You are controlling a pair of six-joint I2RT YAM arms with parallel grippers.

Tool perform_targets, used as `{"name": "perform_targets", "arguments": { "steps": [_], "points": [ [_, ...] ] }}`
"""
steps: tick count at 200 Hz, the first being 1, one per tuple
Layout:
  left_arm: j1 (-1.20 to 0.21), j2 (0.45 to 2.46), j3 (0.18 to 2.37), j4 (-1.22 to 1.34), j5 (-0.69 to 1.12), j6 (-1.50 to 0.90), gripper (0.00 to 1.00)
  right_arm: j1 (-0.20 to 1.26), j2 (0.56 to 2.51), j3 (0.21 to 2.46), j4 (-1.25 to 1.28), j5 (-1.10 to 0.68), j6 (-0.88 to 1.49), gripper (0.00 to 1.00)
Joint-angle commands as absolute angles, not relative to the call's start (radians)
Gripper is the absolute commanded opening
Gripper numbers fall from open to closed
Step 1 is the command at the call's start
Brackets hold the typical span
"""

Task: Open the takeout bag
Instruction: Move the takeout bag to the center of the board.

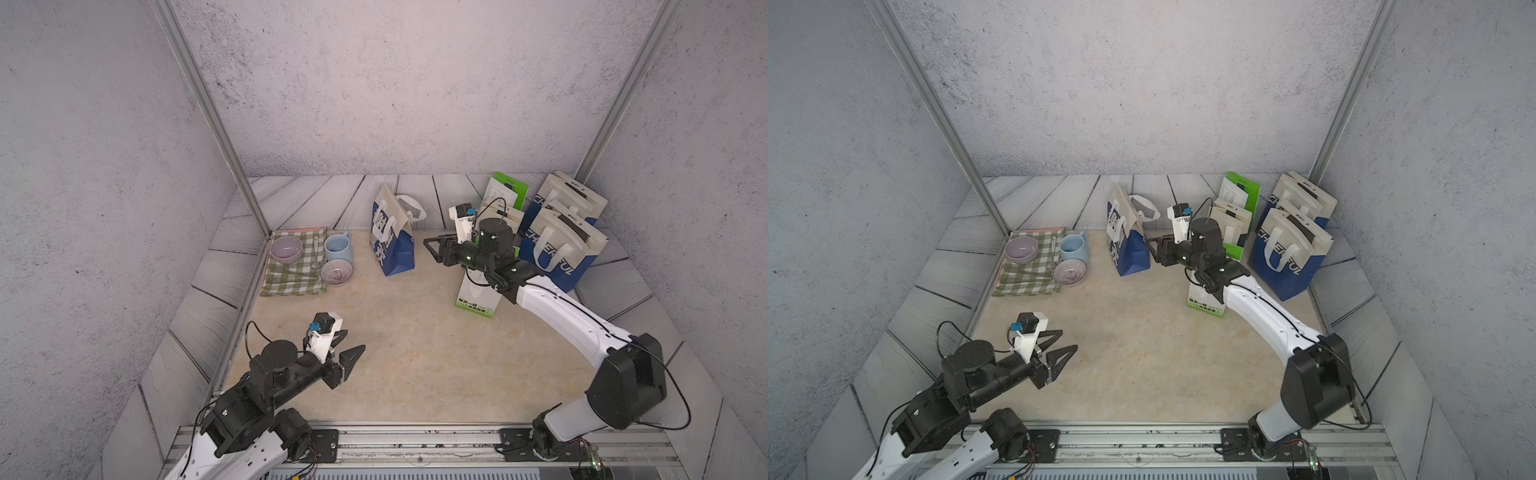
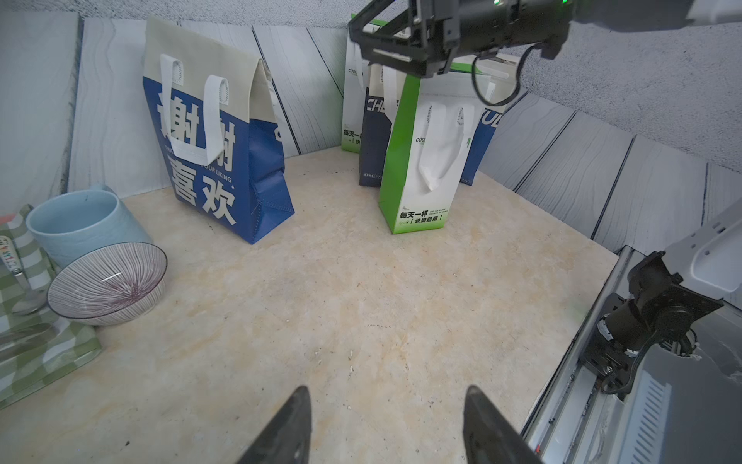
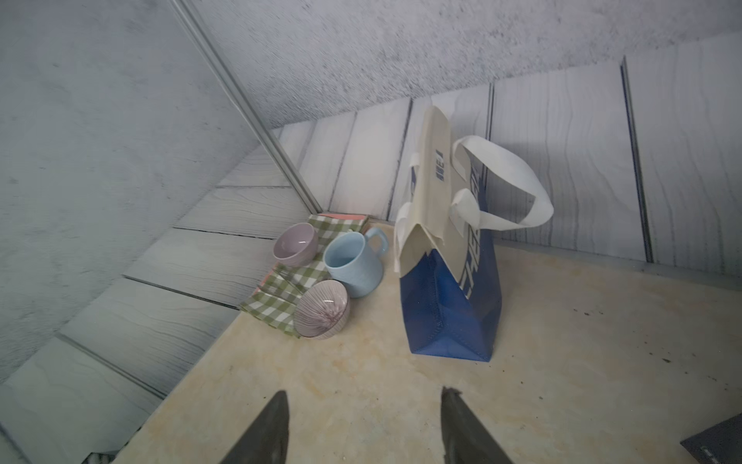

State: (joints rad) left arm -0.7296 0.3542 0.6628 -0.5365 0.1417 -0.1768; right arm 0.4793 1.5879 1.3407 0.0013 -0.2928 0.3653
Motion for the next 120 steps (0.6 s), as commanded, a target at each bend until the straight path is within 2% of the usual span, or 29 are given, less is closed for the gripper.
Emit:
{"name": "perform_targets", "arguments": {
  "steps": [1,44,120],
  "points": [
    [-0.731,0.351,0.653,-0.542,0.133,-0.173,0.61,0.489,1.696,1.440,-0.009,-0.244,0.316,0.59],
    [-0.732,0.351,0.652,-0.543,0.134,-0.173,0.61,0.497,1.920,1.633,-0.083,-0.180,0.205,0.59],
    [-0.732,0.355,0.650,-0.546,0.134,-0.173,0.61,0.498,2.155,1.837,-0.065,-0.158,0.108,0.58]
  ]
}}
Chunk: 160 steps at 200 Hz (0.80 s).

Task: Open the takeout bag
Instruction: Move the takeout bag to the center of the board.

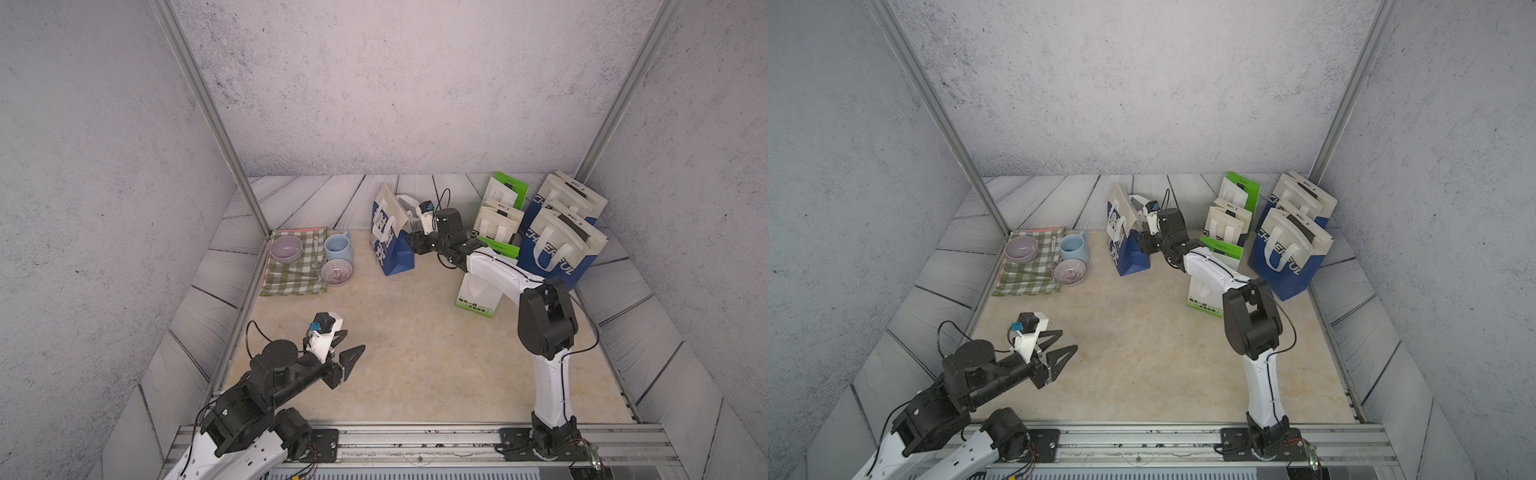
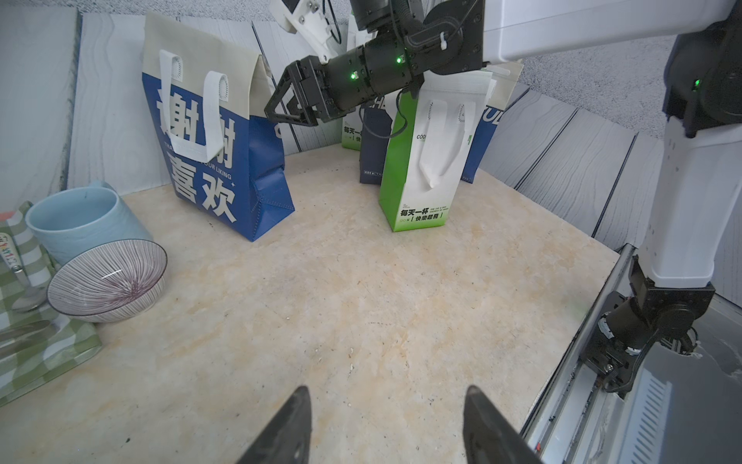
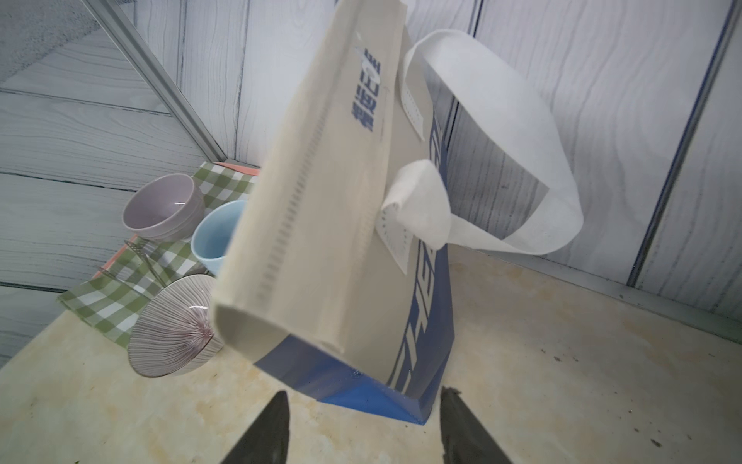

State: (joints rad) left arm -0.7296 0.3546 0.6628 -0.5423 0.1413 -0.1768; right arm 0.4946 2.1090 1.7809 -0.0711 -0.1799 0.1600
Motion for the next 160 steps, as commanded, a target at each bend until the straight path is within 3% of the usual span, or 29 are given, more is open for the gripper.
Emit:
{"name": "perform_targets", "arguments": {
  "steps": [1,29,57,91,160],
  "points": [
    [-0.732,0.356,0.650,-0.545,0.134,-0.173,0.61,0.498,2.158,1.840,-0.066,-0.158,0.106,0.58],
    [-0.732,0.360,0.650,-0.546,0.134,-0.174,0.61,0.497,2.212,1.923,-0.087,-0.176,0.086,0.48],
    [-0.732,0.361,0.653,-0.546,0.132,-0.172,0.61,0.497,2.210,1.919,-0.046,-0.243,0.093,0.23],
    [-0.732,0.361,0.650,-0.546,0.133,-0.172,0.61,0.499,2.168,1.861,0.013,-0.293,0.118,0.01],
    [-0.731,0.365,0.652,-0.543,0.139,-0.173,0.61,0.545,1.909,1.565,0.087,-0.253,0.220,0.00]
  ]
}}
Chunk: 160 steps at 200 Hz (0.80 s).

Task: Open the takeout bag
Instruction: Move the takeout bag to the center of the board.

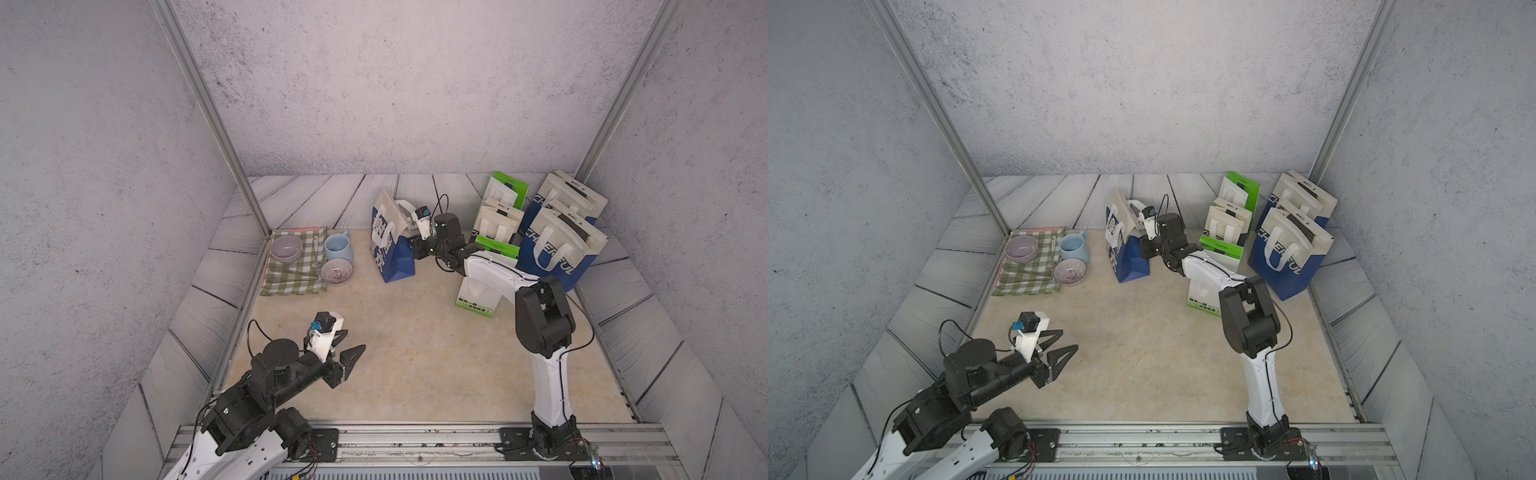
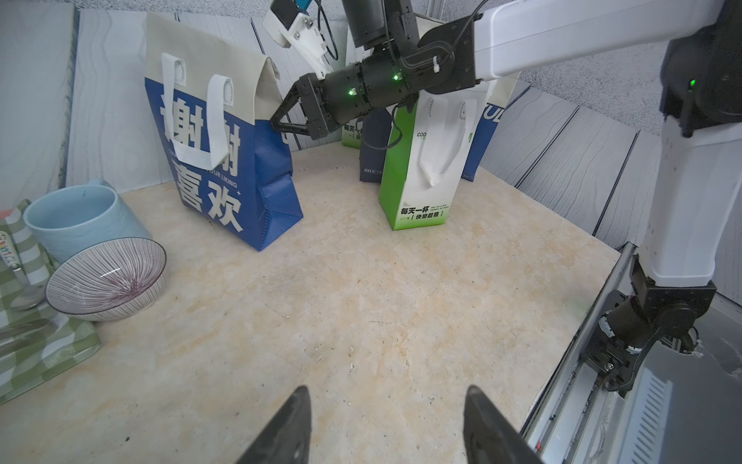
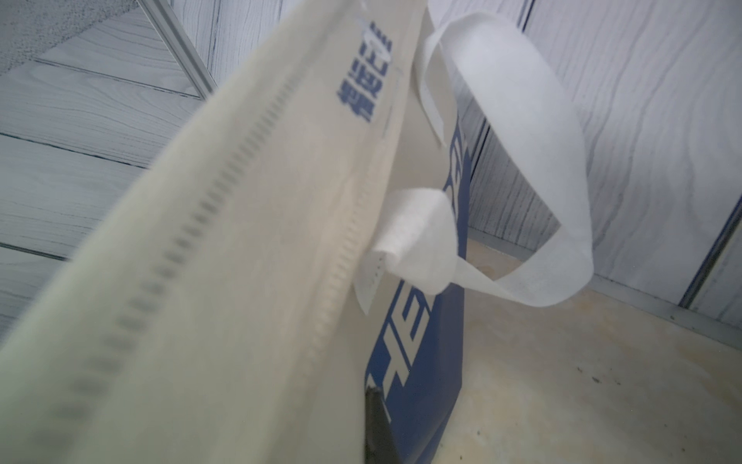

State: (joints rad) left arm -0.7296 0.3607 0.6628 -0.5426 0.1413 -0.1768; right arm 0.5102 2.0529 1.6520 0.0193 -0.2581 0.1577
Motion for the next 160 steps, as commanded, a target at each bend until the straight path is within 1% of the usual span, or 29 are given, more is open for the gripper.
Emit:
{"name": "perform_targets", "arguments": {
  "steps": [1,66,92,117,141,160],
  "points": [
    [-0.732,0.365,0.652,-0.543,0.138,-0.174,0.61,0.547,1.901,1.559,0.090,-0.252,0.223,0.00],
    [-0.732,0.366,0.649,-0.537,0.159,-0.181,0.61,0.683,1.559,1.143,0.162,-0.116,0.350,0.00],
    [-0.732,0.365,0.643,-0.523,0.164,-0.196,0.61,0.739,1.483,1.060,0.141,-0.064,0.362,0.00],
    [-0.732,0.376,0.640,-0.505,0.178,-0.227,0.61,0.793,1.453,1.028,0.130,-0.036,0.392,0.00],
    [-0.732,0.389,0.631,-0.470,0.182,-0.255,0.59,0.831,1.473,1.042,0.123,-0.047,0.417,0.05],
    [-0.732,0.407,0.629,-0.461,0.175,-0.268,0.58,0.852,1.489,1.059,0.111,-0.048,0.423,0.18]
  ]
}}
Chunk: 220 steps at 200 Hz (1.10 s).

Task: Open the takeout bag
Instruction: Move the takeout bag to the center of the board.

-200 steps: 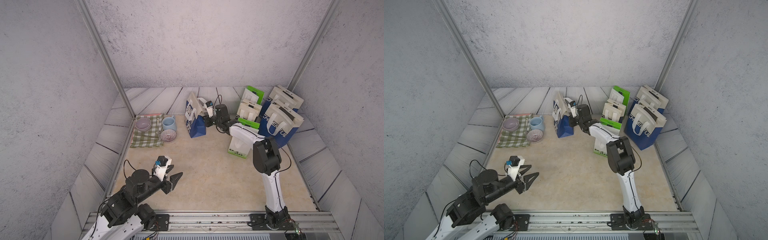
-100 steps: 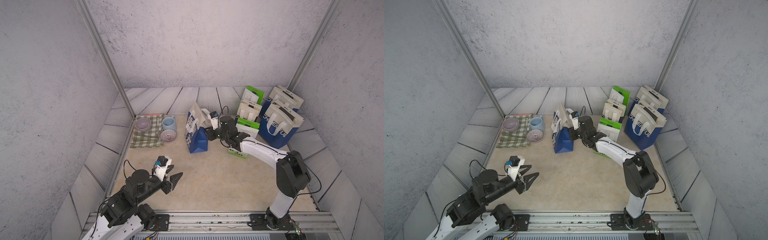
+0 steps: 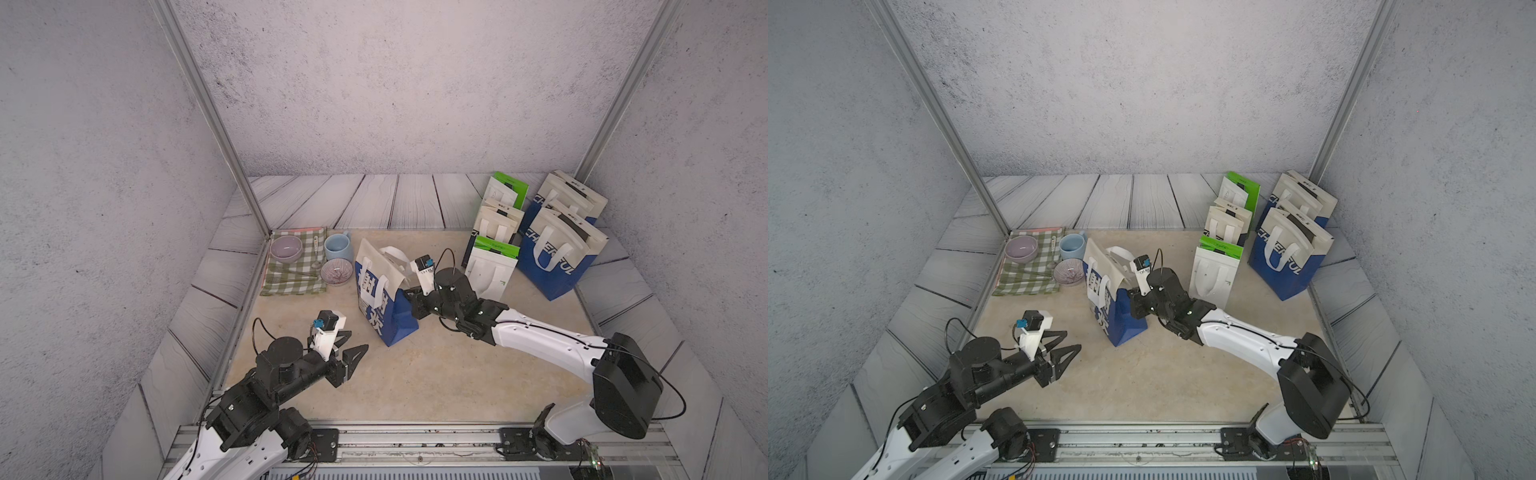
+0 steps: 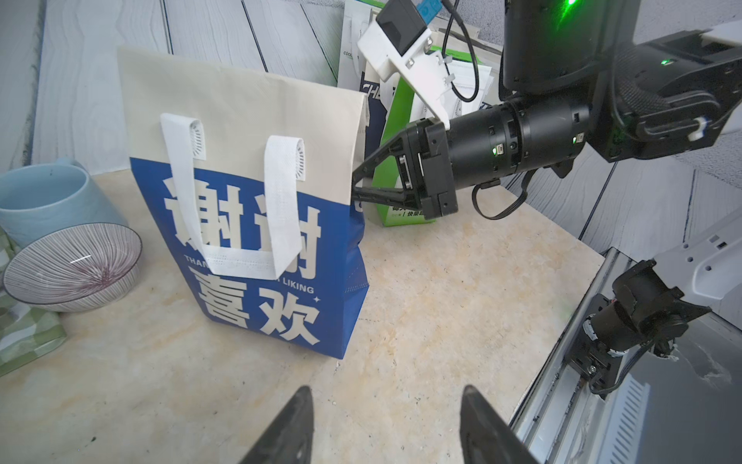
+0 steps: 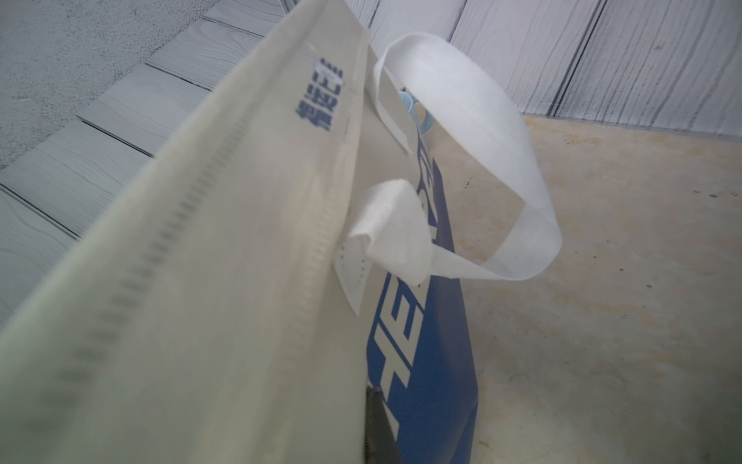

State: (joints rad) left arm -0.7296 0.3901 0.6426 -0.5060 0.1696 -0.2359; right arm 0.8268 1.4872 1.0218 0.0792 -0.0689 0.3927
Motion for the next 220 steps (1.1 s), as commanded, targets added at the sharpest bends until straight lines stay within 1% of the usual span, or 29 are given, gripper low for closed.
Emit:
{"name": "perform_targets", "arguments": {
  "steps": [1,29,72,82,103,144,162,190,220],
  "points": [
    [-0.732,0.407,0.629,-0.462,0.174,-0.269,0.58,0.853,1.490,1.060,0.112,-0.048,0.423,0.18],
    [-0.732,0.418,0.624,-0.459,0.156,-0.283,0.57,0.873,1.478,1.045,0.095,-0.056,0.426,0.35],
    [-0.732,0.413,0.621,-0.454,0.124,-0.300,0.57,0.904,1.430,0.972,0.103,-0.238,0.424,0.43],
    [-0.732,0.406,0.626,-0.457,0.112,-0.301,0.57,0.907,1.419,0.953,0.137,-0.290,0.438,0.46],
    [-0.732,0.399,0.624,-0.455,0.111,-0.308,0.57,0.909,1.431,0.930,0.230,-0.396,0.468,0.48],
    [-0.732,0.402,0.599,-0.439,0.096,-0.341,0.57,0.922,1.471,0.938,0.283,-0.517,0.357,0.54],
    [-0.732,0.403,0.592,-0.421,0.086,-0.342,0.57,0.923,1.453,0.946,0.195,-0.517,0.268,0.56],
    [-0.732,0.439,0.570,-0.362,0.091,-0.357,0.57,0.915,1.333,0.866,0.124,-0.427,0.155,0.58],
    [-0.735,0.499,0.512,-0.220,0.103,-0.383,0.57,0.869,1.185,0.767,0.070,-0.311,0.138,0.60]
  ]
}}
